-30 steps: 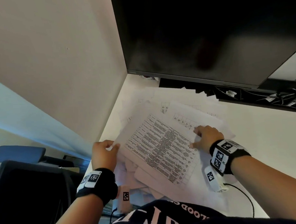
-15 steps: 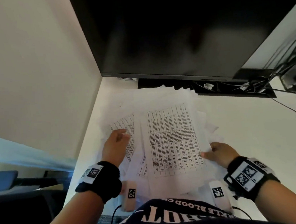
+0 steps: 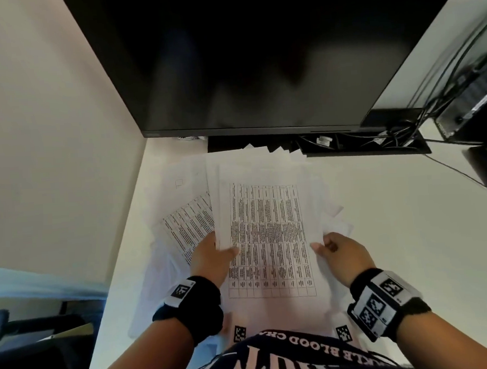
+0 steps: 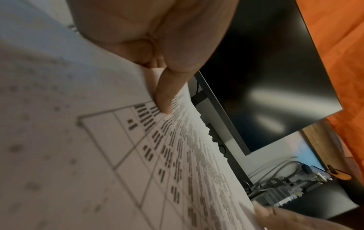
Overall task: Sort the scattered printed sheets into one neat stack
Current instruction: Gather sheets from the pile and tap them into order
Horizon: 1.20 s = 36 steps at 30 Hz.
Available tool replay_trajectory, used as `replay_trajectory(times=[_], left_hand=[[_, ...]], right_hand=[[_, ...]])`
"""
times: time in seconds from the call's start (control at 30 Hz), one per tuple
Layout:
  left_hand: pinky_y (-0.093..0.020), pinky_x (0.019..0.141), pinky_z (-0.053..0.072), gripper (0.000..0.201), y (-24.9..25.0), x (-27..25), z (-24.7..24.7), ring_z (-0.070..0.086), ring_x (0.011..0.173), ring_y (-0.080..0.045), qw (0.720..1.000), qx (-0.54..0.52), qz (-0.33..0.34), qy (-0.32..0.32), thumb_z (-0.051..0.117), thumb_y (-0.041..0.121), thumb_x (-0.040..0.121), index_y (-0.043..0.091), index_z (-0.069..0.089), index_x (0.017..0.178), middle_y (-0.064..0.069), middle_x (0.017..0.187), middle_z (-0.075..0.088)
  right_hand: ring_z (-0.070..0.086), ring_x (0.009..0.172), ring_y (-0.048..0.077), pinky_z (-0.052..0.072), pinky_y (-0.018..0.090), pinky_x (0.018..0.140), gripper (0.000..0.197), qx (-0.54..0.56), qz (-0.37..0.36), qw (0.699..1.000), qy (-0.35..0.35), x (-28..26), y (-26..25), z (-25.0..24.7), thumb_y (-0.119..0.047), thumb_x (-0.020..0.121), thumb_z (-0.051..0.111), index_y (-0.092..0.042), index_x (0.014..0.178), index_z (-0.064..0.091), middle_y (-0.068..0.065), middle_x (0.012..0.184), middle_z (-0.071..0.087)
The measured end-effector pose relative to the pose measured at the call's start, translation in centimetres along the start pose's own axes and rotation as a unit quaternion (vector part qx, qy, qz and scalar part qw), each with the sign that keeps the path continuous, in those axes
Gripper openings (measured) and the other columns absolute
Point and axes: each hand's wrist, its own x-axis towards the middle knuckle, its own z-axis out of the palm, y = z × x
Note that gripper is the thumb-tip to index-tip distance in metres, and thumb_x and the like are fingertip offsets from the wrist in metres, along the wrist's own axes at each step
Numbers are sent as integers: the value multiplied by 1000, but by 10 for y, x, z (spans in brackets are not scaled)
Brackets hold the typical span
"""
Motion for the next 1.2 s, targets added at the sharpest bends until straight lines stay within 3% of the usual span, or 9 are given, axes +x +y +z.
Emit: replay_trajectory(times=[0.13,0.27,0.37,0.5,0.67,0.87,0.97,1.03,1.2], left_hand=[[-28,81,48,18,-9,0,-15,64,92,-14,999,-36,4,22,66,23,87,19,63,105,8,95,69],[-38,90,51,21,-29,-4,-36,66,94,-17,993,-75,-18,93,61,33,90,20,64,106,7,98,71],[-46,89,53,18,-42,-7,-53,67,90,-20,987,-87,-36,132,59,32,90,20,62,104,4,97,71],[-47,85,53,11,-52,-17,-66,66,86,-24,982,-79,-49,166,60,24,91,16,59,97,0,92,70],[-47,84,53,13,-61,-25,-63,67,84,-25,984,-69,-60,155,62,26,89,15,59,96,-1,90,71],[-41,85,52,16,-64,-30,-56,67,87,-24,987,-55,-65,138,61,25,91,12,59,100,-3,93,71],[-44,88,52,24,-64,-30,-59,67,89,-24,982,-80,-80,154,60,27,91,10,59,108,-4,97,71],[-46,86,53,18,-62,-29,-63,67,86,-25,978,-99,-80,163,60,25,91,11,59,101,-4,93,71],[-47,86,54,12,-53,-27,-66,70,86,-26,974,-153,-82,148,61,23,90,13,61,95,-5,91,73]], right_hand=[[60,72,23,48,35,76,39,127,14,992,-22,7,-1,-3,-36,99,35,-13,82,62,4,78,68],[62,79,18,49,36,86,18,156,8,988,-7,20,-7,-5,-16,94,47,-19,90,64,1,91,70],[61,98,19,45,29,89,15,132,-9,991,5,30,-20,-5,-19,91,56,-23,103,63,-2,104,67],[57,93,18,40,23,81,23,132,-17,991,-6,38,-46,0,-23,89,60,-19,112,59,2,107,62],[58,105,22,45,30,91,41,101,-5,992,-76,40,-76,19,-38,84,66,-17,117,54,-1,111,57],[45,63,12,35,22,55,35,3,6,992,-124,38,-84,39,-37,86,62,-20,65,40,-7,68,43],[58,103,21,43,34,91,33,51,5,991,-120,37,-77,32,-41,91,55,-15,111,59,-1,113,61],[44,129,29,34,35,105,54,56,25,995,-75,36,-71,18,-36,94,53,-6,138,42,11,141,47],[55,111,32,40,28,86,25,-29,31,998,-45,34,-34,-7,-18,95,49,1,111,50,21,119,60]])
